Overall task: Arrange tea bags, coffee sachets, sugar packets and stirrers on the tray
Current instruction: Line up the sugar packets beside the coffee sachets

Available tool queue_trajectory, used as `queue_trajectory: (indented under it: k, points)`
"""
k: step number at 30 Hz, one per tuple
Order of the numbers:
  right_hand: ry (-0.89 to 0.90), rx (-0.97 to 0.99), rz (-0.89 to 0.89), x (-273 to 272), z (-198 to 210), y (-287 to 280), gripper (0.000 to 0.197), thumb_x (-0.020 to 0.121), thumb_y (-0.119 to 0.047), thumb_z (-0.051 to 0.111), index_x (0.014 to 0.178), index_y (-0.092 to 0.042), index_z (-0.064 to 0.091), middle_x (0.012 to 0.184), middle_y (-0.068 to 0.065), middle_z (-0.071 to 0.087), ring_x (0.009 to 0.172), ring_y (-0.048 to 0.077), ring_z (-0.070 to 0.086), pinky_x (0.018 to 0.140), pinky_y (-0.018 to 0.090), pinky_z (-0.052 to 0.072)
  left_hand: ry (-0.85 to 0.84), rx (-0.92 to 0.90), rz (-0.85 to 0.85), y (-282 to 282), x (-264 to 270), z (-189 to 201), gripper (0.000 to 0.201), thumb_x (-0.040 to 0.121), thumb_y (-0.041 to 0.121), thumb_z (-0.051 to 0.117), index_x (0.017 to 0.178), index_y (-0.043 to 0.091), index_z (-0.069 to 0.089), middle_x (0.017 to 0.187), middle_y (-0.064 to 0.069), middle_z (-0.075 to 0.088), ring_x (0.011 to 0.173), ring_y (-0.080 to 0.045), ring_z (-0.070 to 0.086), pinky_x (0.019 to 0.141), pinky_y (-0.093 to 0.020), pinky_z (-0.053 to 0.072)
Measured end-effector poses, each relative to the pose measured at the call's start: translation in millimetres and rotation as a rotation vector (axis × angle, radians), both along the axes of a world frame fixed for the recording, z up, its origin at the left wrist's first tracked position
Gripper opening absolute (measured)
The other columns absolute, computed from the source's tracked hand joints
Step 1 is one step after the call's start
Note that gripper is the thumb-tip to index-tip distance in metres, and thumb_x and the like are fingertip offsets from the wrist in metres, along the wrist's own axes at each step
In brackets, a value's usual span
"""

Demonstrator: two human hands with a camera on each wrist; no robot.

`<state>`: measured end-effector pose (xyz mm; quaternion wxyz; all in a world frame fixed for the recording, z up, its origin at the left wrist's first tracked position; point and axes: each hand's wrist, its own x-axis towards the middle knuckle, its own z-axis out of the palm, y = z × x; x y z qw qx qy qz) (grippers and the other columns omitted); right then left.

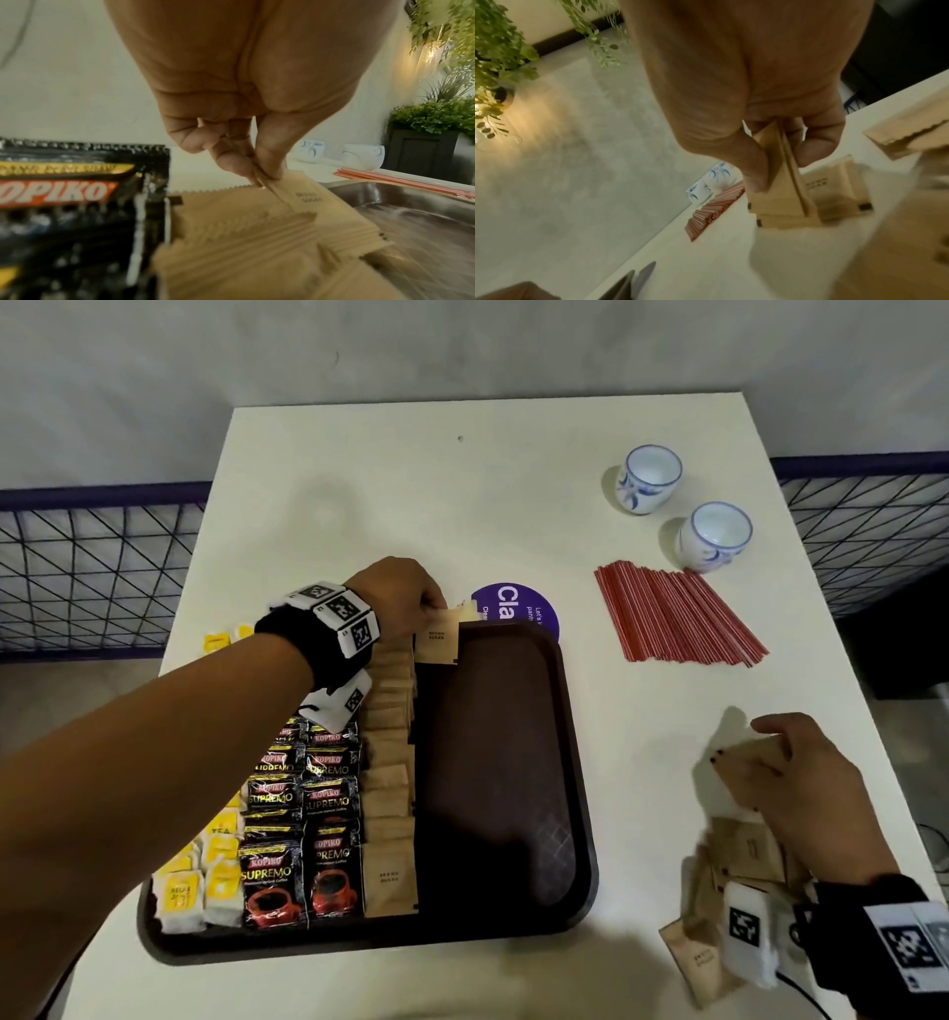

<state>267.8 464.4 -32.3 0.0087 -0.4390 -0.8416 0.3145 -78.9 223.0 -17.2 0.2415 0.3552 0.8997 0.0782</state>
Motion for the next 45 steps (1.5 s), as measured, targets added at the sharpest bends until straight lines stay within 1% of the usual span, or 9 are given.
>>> queue_trajectory:
  k: [4, 8, 12, 17, 20, 23, 33, 38, 45]
  points:
    - [0.096, -0.112, 0.002, -6.1, 16.5, -3.4, 0.042, 0.081, -0.019, 0.077, 0.116, -0.027, 0.056, 0.092, 0.003, 0.07, 0.083, 0.024, 0.066, 0.073, 0.036, 0.05, 0.031, 0.001, -0.033, -0.5, 0.2, 0.4, 0.026, 0.094, 0.016, 0.057, 0.116, 0.016, 0.071, 0.121, -0.002, 0.066, 0.115, -0.02, 0.058, 0.094, -0.026, 0.041]
    - [0.187, -0.27, 0.049, -30.6, 19.2, -20.0, 0.028, 0.077, -0.013, 0.082, 0.097, -0.023, 0.065, 0.078, -0.003, 0.074, 0.071, 0.012, 0.071, 0.061, 0.019, 0.052, 0.033, -0.011, -0.044, -2.4, -1.3, -1.2, 0.027, 0.094, 0.013, 0.056, 0.116, 0.017, 0.071, 0.121, -0.002, 0.066, 0.114, -0.02, 0.058, 0.093, -0.025, 0.041]
    - [0.229, -0.386, 0.083, -51.4, 20.0, -32.4, 0.024, 0.079, -0.01, 0.081, 0.095, -0.02, 0.067, 0.088, 0.002, 0.076, 0.077, 0.02, 0.074, 0.068, 0.036, 0.059, 0.044, -0.004, -0.043, -4.8, -1.1, -3.1, 0.029, 0.092, 0.011, 0.056, 0.116, 0.02, 0.07, 0.114, -0.001, 0.064, 0.108, -0.02, 0.058, 0.091, -0.026, 0.042]
    - [0.231, -0.549, 0.178, -73.7, 27.2, -54.2, 0.028, 0.08, -0.007, 0.08, 0.103, -0.017, 0.064, 0.097, 0.009, 0.071, 0.072, 0.021, 0.072, 0.057, 0.044, 0.061, 0.046, 0.209, -0.029, -0.1, 12.2, 7.1, 0.021, 0.09, 0.025, 0.062, 0.11, 0.026, 0.07, 0.1, 0.008, 0.057, 0.091, -0.009, 0.055, 0.084, -0.023, 0.042]
    - [0.237, -0.564, 0.273, -94.2, 26.9, -71.6, 0.029, 0.082, -0.005, 0.078, 0.103, -0.018, 0.063, 0.093, 0.006, 0.071, 0.067, 0.02, 0.071, 0.051, 0.042, 0.059, -0.23, 0.351, -0.042, 14.3, 42.0, 22.7, 0.015, 0.087, 0.027, 0.07, 0.101, 0.022, 0.073, 0.089, 0.01, 0.069, 0.077, -0.001, 0.062, 0.073, -0.01, 0.045]
    - [0.278, -0.577, 0.3, -114.5, 22.8, -84.7, 0.035, 0.078, -0.008, 0.082, 0.104, -0.019, 0.061, 0.095, 0.01, 0.069, 0.066, 0.021, 0.07, 0.045, 0.032, 0.053, -0.516, 0.282, -0.134, 25.2, 65.1, 24.8, 0.02, 0.084, 0.032, 0.075, 0.098, 0.02, 0.072, 0.08, 0.002, 0.074, 0.075, -0.01, 0.07, 0.075, -0.021, 0.052]
    - [0.304, -0.592, 0.315, -136.3, 13.5, -90.7, 0.03, 0.085, 0.005, 0.071, 0.109, -0.011, 0.061, 0.089, 0.013, 0.065, 0.073, 0.025, 0.071, 0.054, 0.031, 0.057, -0.567, 0.345, -0.003, 9.2, 52.1, 11.2, 0.018, 0.083, 0.011, 0.076, 0.098, 0.008, 0.067, 0.077, -0.003, 0.068, 0.053, -0.001, 0.059, 0.052, -0.022, 0.047]
    - [0.322, -0.598, 0.32, -138.2, 10.8, -87.7, 0.027, 0.085, 0.006, 0.07, 0.107, -0.008, 0.063, 0.088, 0.012, 0.069, 0.071, 0.021, 0.071, 0.055, 0.027, 0.057, -0.651, 0.404, 0.025, -0.4, 44.4, 13.4, 0.033, 0.084, 0.002, 0.072, 0.114, 0.014, 0.069, 0.082, -0.005, 0.066, 0.073, -0.012, 0.066, 0.058, -0.027, 0.057]
    - [0.337, -0.602, 0.336, -139.9, 4.1, -85.8, 0.025, 0.086, 0.007, 0.068, 0.103, -0.012, 0.066, 0.083, 0.005, 0.069, 0.069, 0.015, 0.07, 0.058, 0.03, 0.057, -0.565, 0.434, 0.183, -4.4, 42.7, 20.4, 0.01, 0.085, 0.008, 0.072, 0.093, 0.014, 0.069, 0.084, -0.007, 0.066, 0.061, -0.015, 0.064, 0.06, -0.037, 0.06]
